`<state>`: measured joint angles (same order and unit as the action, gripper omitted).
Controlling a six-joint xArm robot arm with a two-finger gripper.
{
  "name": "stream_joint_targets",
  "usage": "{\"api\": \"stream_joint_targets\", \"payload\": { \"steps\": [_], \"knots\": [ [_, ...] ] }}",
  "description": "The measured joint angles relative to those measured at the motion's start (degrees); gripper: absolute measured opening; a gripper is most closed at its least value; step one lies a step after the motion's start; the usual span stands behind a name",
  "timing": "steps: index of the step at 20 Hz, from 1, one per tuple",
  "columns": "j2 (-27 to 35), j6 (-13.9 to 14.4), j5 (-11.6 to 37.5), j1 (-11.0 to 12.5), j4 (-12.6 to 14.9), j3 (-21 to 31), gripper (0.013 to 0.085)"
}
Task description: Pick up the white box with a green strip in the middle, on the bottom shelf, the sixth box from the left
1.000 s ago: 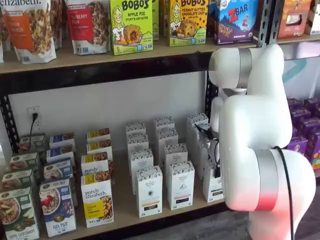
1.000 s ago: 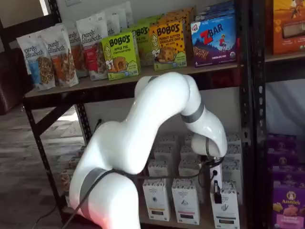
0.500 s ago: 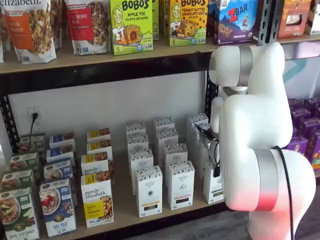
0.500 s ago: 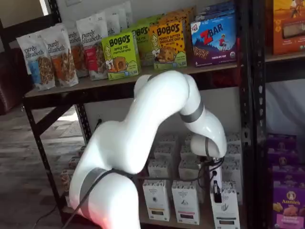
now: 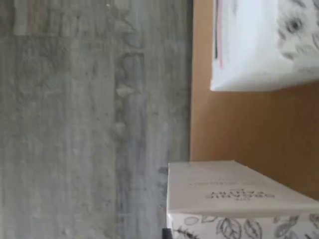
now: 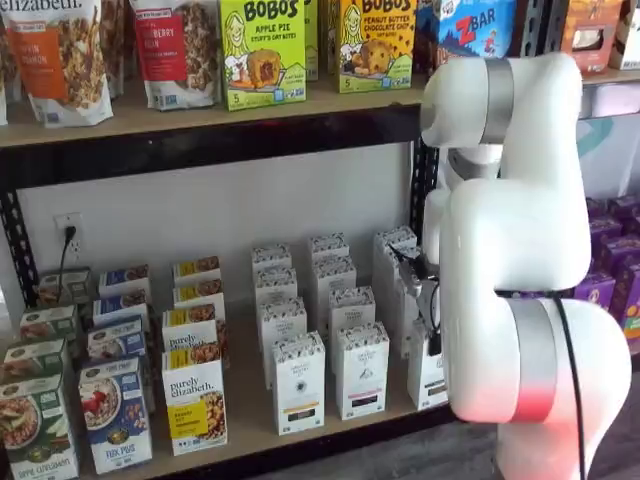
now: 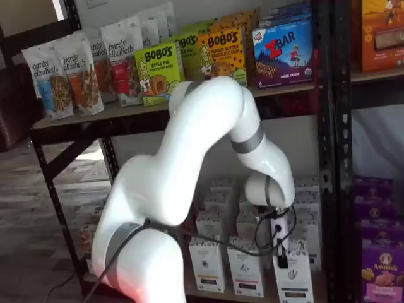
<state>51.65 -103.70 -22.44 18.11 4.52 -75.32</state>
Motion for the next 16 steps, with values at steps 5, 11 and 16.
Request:
{"api": "stream_joint_targets", "payload": {
  "steps": [5, 11, 16],
  "knots": [
    [-10.50, 1.14, 1.90, -1.53, -0.48, 13.15, 0.0490],
    [-21.60, 4.11, 3.53, -2.81, 1.26, 25.63, 0.0490],
    [-31.47, 5.23, 1.79, -3.38, 1.87, 34.08, 0.0490]
  ]
}}
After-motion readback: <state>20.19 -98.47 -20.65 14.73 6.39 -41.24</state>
